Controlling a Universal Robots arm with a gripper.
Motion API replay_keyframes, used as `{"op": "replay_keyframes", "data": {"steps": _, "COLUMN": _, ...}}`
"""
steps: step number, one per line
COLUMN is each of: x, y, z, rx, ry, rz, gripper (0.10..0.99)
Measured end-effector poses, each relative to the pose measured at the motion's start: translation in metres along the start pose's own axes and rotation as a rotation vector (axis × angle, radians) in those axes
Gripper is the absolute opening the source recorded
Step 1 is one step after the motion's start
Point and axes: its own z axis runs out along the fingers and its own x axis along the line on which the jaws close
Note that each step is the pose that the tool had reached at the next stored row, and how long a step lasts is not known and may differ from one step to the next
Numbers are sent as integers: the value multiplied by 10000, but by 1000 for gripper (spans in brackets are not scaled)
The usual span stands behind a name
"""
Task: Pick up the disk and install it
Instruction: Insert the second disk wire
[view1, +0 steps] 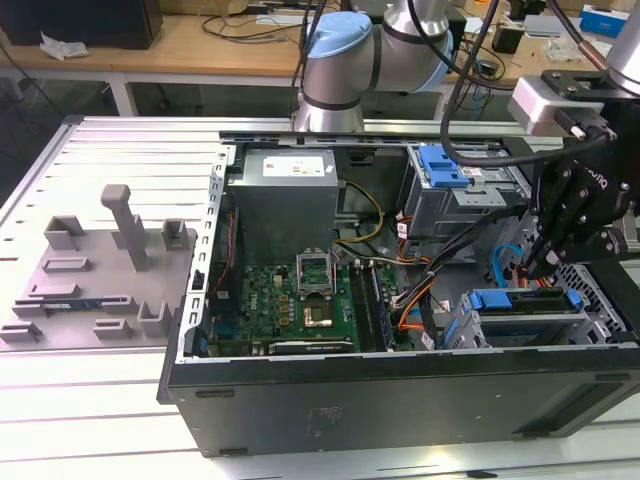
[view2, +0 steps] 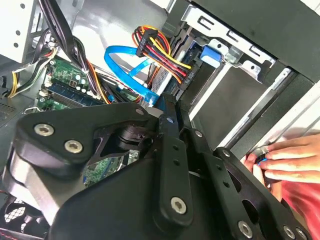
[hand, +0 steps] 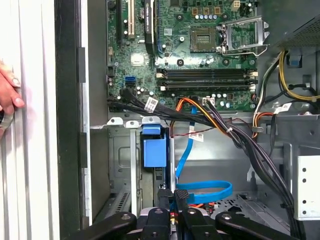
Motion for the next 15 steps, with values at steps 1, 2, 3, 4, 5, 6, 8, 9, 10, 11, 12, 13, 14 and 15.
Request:
{"op": "replay_keyframes", "data": {"steps": 1, "x": 16, "y": 0, "z": 4, "rx": 1, "ry": -79, "rz": -16, "gripper": 161}}
{"op": "replay_keyframes", "data": {"steps": 2, "x": 37, "y": -1, "z": 9, "rx": 2, "ry": -179, "rz": -37, "gripper": 161}}
{"op": "replay_keyframes", "data": {"steps": 3, "x": 56, "y": -2, "z": 13, "rx": 2, "ry": -267, "rz": -55, "gripper": 161}}
{"op": "replay_keyframes", "data": {"steps": 4, "x": 66, "y": -2, "z": 15, "rx": 2, "ry": -315, "rz": -66, "gripper": 161}}
{"op": "replay_keyframes", "data": {"steps": 5, "x": 77, "y": -2, "z": 19, "rx": 1, "ry": -369, "rz": -82, "gripper": 161}}
{"op": "replay_keyframes", "data": {"steps": 6, "x": 80, "y": -2, "z": 23, "rx": 1, "ry": -385, "rz": -95, "gripper": 161}}
{"op": "replay_keyframes", "data": {"steps": 8, "x": 87, "y": -3, "z": 45, "rx": 1, "ry": -386, "rz": -136, "gripper": 161}}
{"op": "replay_keyframes", "data": {"steps": 9, "x": 92, "y": -4, "z": 50, "rx": 1, "ry": -385, "rz": -149, "gripper": 161}}
{"op": "replay_keyframes", "data": {"steps": 10, "x": 96, "y": -5, "z": 55, "rx": 1, "ry": -391, "rz": -160, "gripper": 161}}
{"op": "replay_keyframes", "data": {"steps": 11, "x": 108, "y": -7, "z": 61, "rx": 0, "ry": -417, "rz": -181, "gripper": 161}}
{"op": "replay_keyframes", "data": {"steps": 12, "x": 116, "y": -8, "z": 62, "rx": -1, "ry": -441, "rz": -190, "gripper": 161}}
{"op": "replay_keyframes", "data": {"steps": 13, "x": 125, "y": -9, "z": 63, "rx": -2, "ry": -479, "rz": -197, "gripper": 161}}
{"op": "replay_keyframes", "data": {"steps": 14, "x": 137, "y": -10, "z": 66, "rx": -3, "ry": -540, "rz": -207, "gripper": 161}}
{"op": "replay_keyframes", "data": {"steps": 15, "x": 146, "y": -10, "z": 68, "rx": -3, "ry": -581, "rz": -211, "gripper": 161}}
